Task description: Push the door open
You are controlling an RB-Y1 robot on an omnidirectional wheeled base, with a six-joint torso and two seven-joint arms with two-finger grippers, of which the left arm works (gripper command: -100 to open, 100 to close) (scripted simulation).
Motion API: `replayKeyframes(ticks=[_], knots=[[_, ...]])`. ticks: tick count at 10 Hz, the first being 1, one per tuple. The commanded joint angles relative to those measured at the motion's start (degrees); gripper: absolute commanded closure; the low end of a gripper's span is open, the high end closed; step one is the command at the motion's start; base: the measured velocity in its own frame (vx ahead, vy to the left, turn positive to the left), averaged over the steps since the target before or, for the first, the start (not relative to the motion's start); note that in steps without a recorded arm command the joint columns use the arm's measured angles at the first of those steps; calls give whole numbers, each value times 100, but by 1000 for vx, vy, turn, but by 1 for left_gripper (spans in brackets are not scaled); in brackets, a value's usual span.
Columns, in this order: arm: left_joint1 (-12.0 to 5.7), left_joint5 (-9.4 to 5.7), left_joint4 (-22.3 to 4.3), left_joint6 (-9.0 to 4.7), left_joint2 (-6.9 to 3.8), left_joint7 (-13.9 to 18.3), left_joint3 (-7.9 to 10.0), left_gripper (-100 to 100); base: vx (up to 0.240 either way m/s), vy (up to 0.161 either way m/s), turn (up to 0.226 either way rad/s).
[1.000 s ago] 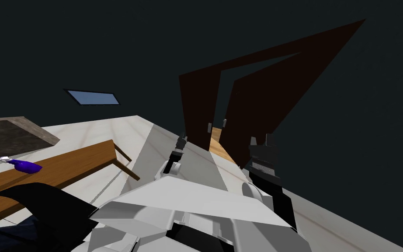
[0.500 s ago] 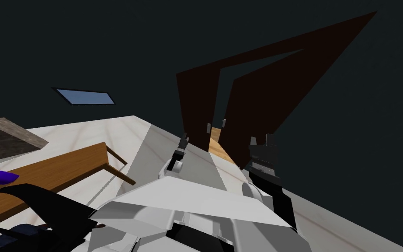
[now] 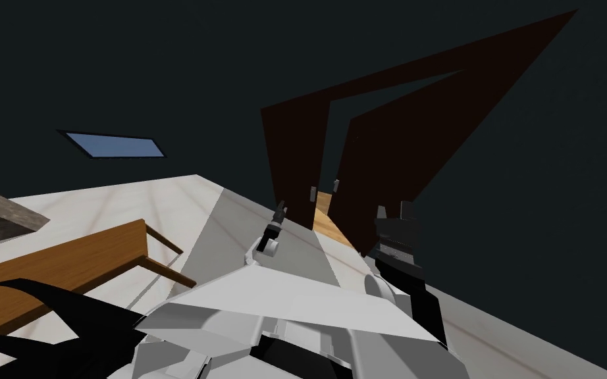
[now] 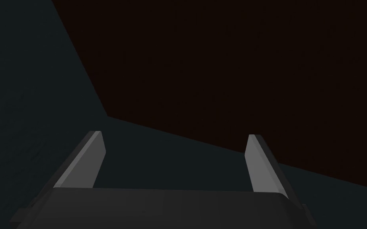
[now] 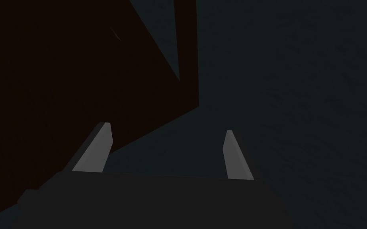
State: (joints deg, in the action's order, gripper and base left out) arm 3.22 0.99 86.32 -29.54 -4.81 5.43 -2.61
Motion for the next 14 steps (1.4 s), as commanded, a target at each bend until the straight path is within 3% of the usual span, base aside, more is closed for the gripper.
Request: replayKeyframes(ticks=[1,7,8,14], knots=[[-141,-29,-236,-3,-3,-24,-6,-100,53,-6,-27],[-834,-175,-1280,59,3,-138,-41,-100,96,4,-53],[-834,-175,-1322,59,3,-138,-41,-100,72,15,-10],[-1495,-315,-2358,117,45,-247,-76,-100,86,16,-47]])
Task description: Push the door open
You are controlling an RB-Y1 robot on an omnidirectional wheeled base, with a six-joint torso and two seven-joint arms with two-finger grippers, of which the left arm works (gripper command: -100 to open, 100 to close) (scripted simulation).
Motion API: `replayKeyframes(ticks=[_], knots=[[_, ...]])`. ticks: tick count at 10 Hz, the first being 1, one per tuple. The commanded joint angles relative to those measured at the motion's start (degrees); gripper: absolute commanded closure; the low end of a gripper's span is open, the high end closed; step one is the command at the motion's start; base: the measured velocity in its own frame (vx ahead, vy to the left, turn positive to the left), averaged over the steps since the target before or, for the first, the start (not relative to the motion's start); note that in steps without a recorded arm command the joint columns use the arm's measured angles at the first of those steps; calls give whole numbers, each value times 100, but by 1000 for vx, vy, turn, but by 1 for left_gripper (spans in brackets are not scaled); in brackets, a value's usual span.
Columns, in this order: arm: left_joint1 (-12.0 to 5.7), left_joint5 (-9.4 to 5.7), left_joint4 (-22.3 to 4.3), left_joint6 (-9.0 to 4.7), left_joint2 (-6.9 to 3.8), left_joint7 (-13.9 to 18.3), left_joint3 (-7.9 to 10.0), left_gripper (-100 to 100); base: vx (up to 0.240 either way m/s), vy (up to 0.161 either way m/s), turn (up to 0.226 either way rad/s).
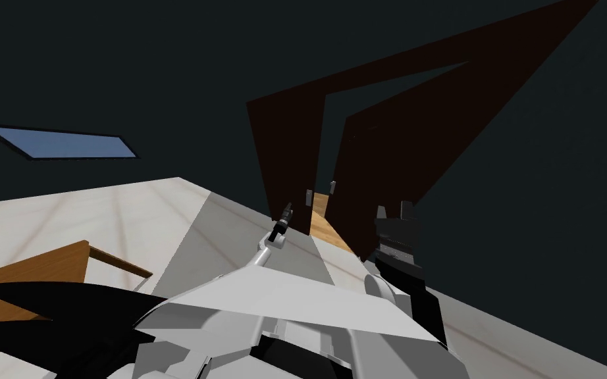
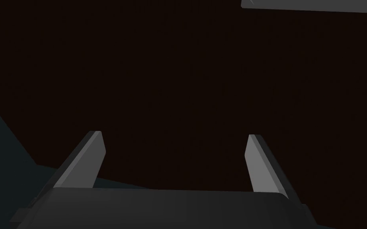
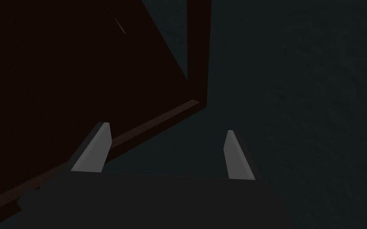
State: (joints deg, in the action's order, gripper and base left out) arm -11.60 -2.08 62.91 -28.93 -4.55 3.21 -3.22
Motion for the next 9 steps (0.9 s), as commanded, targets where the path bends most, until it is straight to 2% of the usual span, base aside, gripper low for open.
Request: replayKeyframes(ticks=[1,9], knots=[[-119,-30,-183,65,28,-42,-20,-100,93,14,-39],[-870,-189,-1361,132,129,-165,-59,-100,96,13,-43]])
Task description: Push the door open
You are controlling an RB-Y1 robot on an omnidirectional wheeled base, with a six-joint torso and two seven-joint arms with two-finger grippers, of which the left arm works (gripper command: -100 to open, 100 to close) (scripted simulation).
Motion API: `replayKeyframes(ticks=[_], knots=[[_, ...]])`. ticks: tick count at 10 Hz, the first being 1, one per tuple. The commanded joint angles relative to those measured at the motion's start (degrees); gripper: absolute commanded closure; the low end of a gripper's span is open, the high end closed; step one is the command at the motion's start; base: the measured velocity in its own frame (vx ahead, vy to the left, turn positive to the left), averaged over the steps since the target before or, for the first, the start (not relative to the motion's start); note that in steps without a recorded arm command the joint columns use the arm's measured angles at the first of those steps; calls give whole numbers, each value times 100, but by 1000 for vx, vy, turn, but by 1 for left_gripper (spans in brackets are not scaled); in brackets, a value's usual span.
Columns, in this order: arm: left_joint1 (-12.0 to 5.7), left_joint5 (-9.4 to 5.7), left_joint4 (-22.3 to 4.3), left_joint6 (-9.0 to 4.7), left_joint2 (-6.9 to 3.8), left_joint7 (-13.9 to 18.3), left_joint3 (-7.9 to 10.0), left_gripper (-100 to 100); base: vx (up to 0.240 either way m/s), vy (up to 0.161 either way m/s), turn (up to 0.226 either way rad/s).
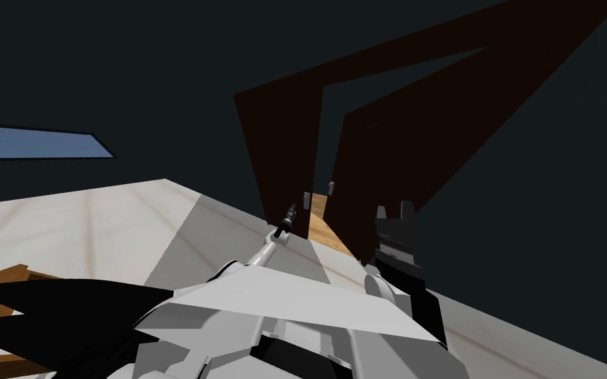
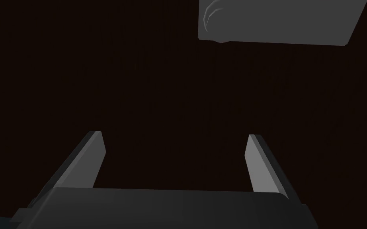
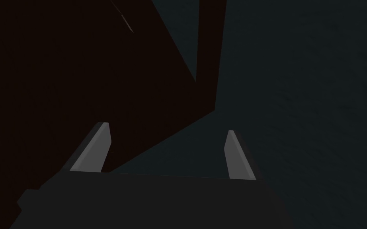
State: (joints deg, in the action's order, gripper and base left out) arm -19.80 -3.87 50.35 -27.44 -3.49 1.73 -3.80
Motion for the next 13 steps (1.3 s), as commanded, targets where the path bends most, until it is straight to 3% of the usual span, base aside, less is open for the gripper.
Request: replayKeyframes(ticks=[1,7,12,13], knots=[[-133,-26,-234,-10,37,-31,-5,-100,99,16,-33],[-593,-124,-956,30,138,-106,-29,-100,82,17,-32],[-852,-178,-1361,53,215,-149,-42,-100,70,19,-24],[-763,-165,-1213,83,192,-135,-52,-100,30,6,-7]])
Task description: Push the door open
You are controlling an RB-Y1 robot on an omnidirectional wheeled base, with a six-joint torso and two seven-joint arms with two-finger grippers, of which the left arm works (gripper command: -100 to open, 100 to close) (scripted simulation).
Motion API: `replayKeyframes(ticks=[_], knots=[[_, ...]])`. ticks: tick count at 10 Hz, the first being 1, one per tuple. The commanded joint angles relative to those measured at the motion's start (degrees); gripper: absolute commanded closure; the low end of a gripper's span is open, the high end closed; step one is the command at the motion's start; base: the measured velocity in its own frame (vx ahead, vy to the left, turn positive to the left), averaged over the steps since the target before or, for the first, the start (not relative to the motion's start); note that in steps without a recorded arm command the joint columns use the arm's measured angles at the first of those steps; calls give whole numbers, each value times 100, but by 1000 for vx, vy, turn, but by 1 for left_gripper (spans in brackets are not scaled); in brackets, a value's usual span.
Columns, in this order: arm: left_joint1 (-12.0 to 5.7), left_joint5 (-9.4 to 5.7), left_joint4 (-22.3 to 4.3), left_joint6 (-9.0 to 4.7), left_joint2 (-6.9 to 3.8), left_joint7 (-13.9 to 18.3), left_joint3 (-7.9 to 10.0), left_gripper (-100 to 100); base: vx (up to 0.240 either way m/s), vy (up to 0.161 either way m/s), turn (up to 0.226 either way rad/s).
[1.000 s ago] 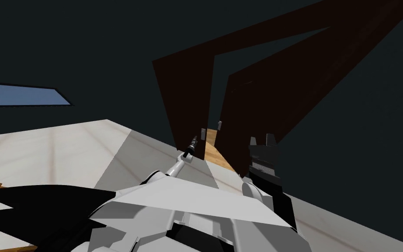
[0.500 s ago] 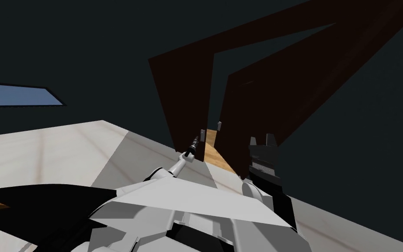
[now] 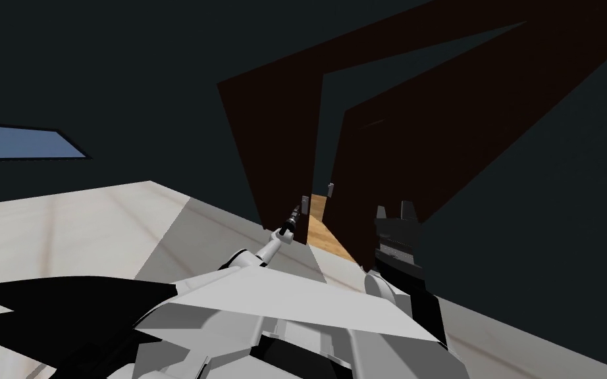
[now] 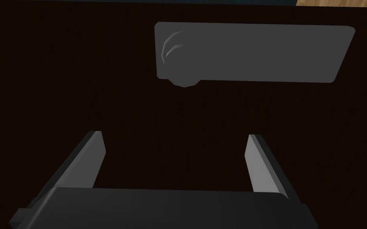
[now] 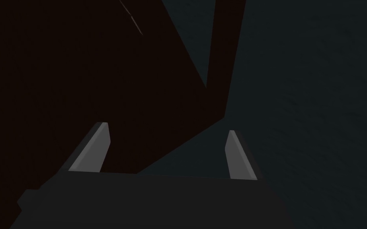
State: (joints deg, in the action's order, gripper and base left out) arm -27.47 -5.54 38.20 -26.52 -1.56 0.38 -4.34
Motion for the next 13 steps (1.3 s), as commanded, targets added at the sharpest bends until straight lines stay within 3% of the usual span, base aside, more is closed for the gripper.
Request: replayKeyframes(ticks=[1,5,9,10,11,13], knots=[[-2,-5,-10,-4,-75,-4,16,-100,112,-16,-26],[-8,-16,-35,-14,-137,-14,57,-100,200,-38,-22],[-14,-28,-60,-24,-47,-23,98,-100,182,-24,-23],[-7,-25,-53,-26,-68,-21,90,-100,78,-22,1],[-7,-25,-53,-26,-68,-21,90,100,-10,5,4],[-7,-25,-53,-26,-68,-21,90,100,-20,8,-12]])
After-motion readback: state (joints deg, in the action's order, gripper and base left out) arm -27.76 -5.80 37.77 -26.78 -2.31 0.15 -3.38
